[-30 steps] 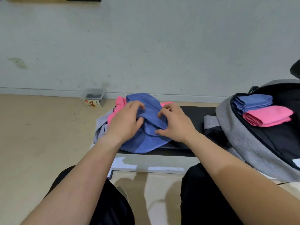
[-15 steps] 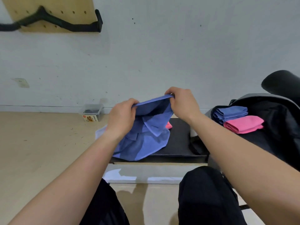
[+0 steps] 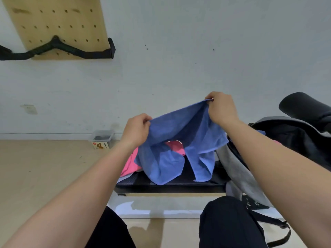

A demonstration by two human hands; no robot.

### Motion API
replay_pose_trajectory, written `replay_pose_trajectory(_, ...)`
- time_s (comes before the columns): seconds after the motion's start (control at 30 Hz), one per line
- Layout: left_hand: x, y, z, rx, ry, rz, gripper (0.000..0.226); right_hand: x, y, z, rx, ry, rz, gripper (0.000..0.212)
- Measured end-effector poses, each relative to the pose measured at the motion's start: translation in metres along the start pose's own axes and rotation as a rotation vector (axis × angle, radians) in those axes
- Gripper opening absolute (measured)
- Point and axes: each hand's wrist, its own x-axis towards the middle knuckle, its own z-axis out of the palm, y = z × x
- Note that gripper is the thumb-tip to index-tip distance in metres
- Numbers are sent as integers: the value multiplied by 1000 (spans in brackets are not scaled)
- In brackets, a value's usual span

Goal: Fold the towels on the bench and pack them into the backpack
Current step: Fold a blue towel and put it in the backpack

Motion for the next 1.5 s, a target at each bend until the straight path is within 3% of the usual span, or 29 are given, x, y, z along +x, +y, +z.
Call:
replay_pose_trajectory(0.2, -7, 25, 18, -123, -89, 95, 21, -26, -13, 16, 68, -421, -134, 16)
replay_pose_trajectory(0.33, -7, 34, 21, -173, -95, 110, 19, -39, -21, 29, 175, -614, -144, 34)
replay_pose_trajectory(0.43, -7, 36, 21, -218, -76, 86, 11, -44, -25, 35, 248, -701, -194, 24)
replay_pose_trajectory(0.57, -10, 37, 21, -282, -71, 68, 4, -51, -28, 40, 321, -699, -196, 13)
replay_pose_trajectory(0.67, -11, 31, 21, -273, -76, 77, 5, -46, -28, 42, 310, -584, -190, 13)
replay_pose_trajectory(0.8, -18, 10, 18, -128, -217, 75, 6, -29, -24, 32, 256, -431, -168, 15)
replay_pose_trajectory(1.07, -43, -27, 7, -37, -310, -12, 22, 1, -17, 3, 179, -267, -126, 16)
replay_pose_trajectory(1.17, -43, -33, -3, -81, -165, -60, 22, 0, -15, 4, 151, -319, -114, 15)
replay_pose_trajectory(1.3, -29, -9, -12, -262, 8, -30, 4, -15, -23, 15, 129, -509, -155, 8)
replay_pose_trajectory(1.4, -26, 19, -3, -304, -21, 41, 8, -26, -39, 26, 116, -615, -221, 7)
replay_pose_trajectory(1.5, -28, 31, 15, -421, -166, 39, 16, -31, -52, 31, 106, -562, -208, 6)
